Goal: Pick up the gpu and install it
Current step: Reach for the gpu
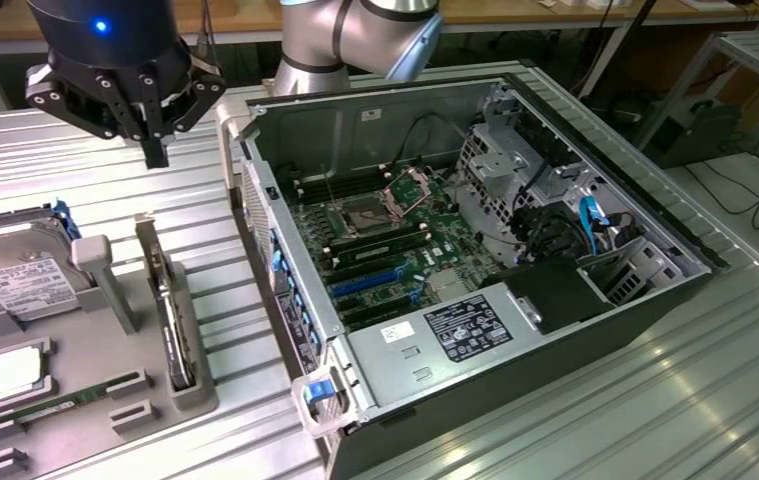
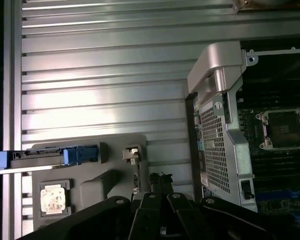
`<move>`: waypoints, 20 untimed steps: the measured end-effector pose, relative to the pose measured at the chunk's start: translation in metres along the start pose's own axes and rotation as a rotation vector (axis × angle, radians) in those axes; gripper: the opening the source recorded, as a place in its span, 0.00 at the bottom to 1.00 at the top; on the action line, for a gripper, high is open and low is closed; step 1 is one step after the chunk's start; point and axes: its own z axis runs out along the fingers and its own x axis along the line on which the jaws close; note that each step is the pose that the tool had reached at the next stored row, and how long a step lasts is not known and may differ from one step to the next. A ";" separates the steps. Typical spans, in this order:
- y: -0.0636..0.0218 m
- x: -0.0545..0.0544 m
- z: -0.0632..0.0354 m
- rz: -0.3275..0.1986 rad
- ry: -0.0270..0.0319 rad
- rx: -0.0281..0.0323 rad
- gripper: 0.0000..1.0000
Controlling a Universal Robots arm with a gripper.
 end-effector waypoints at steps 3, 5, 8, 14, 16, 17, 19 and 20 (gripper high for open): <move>-0.0014 0.002 -0.0004 -0.001 -0.0016 0.0222 0.11; -0.0026 0.003 -0.0006 -0.001 -0.0024 0.0303 0.11; -0.0063 0.006 -0.0014 -0.001 -0.0032 0.0418 0.11; -0.0143 0.012 -0.0029 -0.002 -0.0047 0.0609 0.11; -0.0161 0.014 -0.0033 -0.002 -0.0049 0.0650 0.11; -0.0173 0.014 -0.0035 -0.002 -0.0051 0.0666 0.11; -0.0199 0.016 -0.0040 -0.002 -0.0052 0.0682 0.11; -0.0214 0.016 -0.0043 -0.002 -0.0052 0.0687 0.11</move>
